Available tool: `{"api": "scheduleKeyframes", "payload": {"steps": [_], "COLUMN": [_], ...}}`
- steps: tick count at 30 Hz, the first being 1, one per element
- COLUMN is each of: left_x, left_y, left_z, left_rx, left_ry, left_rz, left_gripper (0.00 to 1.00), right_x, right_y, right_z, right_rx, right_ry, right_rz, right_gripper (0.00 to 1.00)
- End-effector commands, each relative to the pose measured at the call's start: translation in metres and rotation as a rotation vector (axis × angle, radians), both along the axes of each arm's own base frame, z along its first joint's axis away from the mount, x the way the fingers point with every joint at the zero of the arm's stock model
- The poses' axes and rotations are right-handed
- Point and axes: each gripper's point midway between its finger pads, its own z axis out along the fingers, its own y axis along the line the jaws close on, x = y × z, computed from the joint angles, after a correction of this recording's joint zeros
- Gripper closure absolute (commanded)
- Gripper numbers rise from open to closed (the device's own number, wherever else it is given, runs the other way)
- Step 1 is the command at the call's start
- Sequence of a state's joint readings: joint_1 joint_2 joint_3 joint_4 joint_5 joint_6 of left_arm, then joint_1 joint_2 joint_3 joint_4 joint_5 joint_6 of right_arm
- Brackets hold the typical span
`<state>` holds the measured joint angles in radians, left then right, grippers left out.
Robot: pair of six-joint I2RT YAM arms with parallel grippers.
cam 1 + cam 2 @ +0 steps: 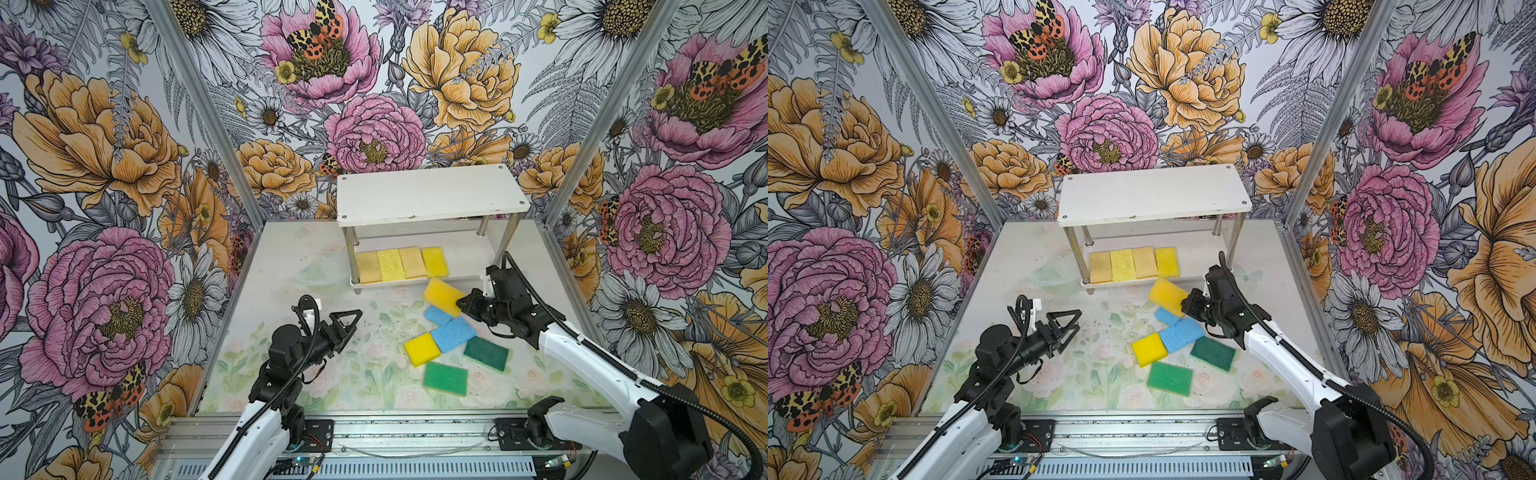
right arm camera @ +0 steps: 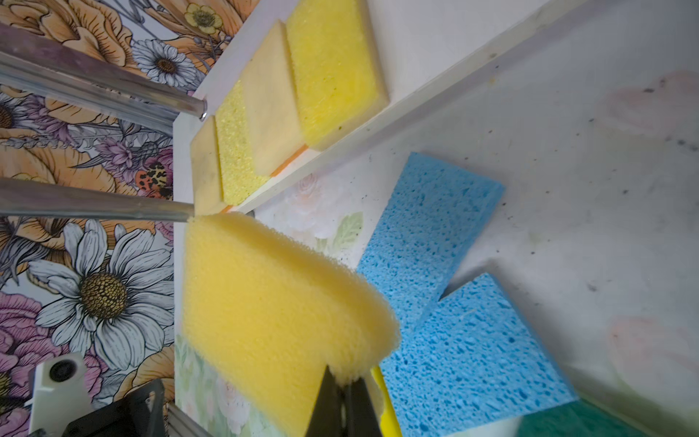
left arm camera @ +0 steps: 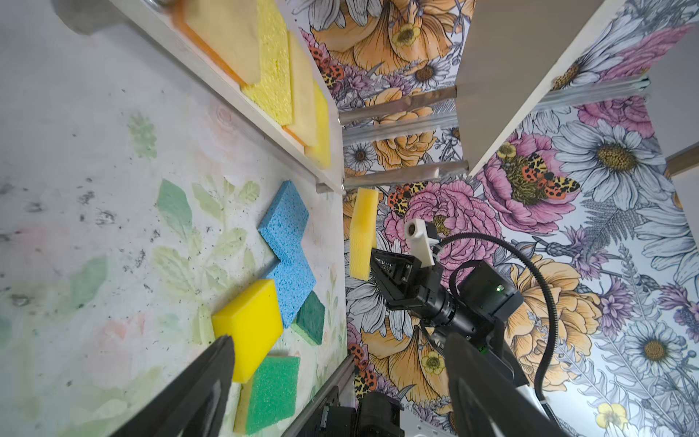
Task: Arrange cleaning sponges on a shelf
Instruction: Move the cleaning sponge to the shelf, then pass the cleaning sponge.
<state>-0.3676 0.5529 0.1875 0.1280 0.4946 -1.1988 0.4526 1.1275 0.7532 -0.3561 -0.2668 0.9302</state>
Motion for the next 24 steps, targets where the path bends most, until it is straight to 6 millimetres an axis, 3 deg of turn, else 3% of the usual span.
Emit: {"api": "scheduleKeyframes", "payload": {"steps": [1, 5, 11, 18, 20, 24], "left_x": [0.011, 0.013, 0.017, 0.023, 0.025, 0.03], "left_y": [-0.011, -0.041, -0.075, -0.083, -0.083, -0.084], "left_z": [0.026, 0.041, 0.055, 0.057, 0.058, 0.061], "left_rx": [-0.012, -0.034, -0.018, -0.019, -0.013, -0.003], "left_ry": [-0.117, -0.179, -0.22, -0.224, -0.228, -0.233], "left_rz": [0.059, 0.003, -0.074, -0.08, -0.077, -0.083], "left_gripper": [0.12, 0.12, 0.12, 0.14, 0.18, 0.4], "right_x": [-0.007, -0.015, -0.027, -0.037, -0.038, -0.043], "right_y": [0.023, 0.052, 0.083, 0.096, 0.098, 0.107], "right_z": [0.026, 0.05, 0.065, 0.066, 0.065, 0.068], "right_rx": [0.099, 0.132, 0.148, 0.146, 0.149, 0.159], "right_ry": [-0.02, -0.052, -0.067, -0.067, -0.061, -0.054], "right_rz": [0.003, 0.069, 0.149, 0.185, 0.193, 0.231], "right_gripper": [1.0, 1.0, 1.0, 1.0, 1.0, 1.0]}}
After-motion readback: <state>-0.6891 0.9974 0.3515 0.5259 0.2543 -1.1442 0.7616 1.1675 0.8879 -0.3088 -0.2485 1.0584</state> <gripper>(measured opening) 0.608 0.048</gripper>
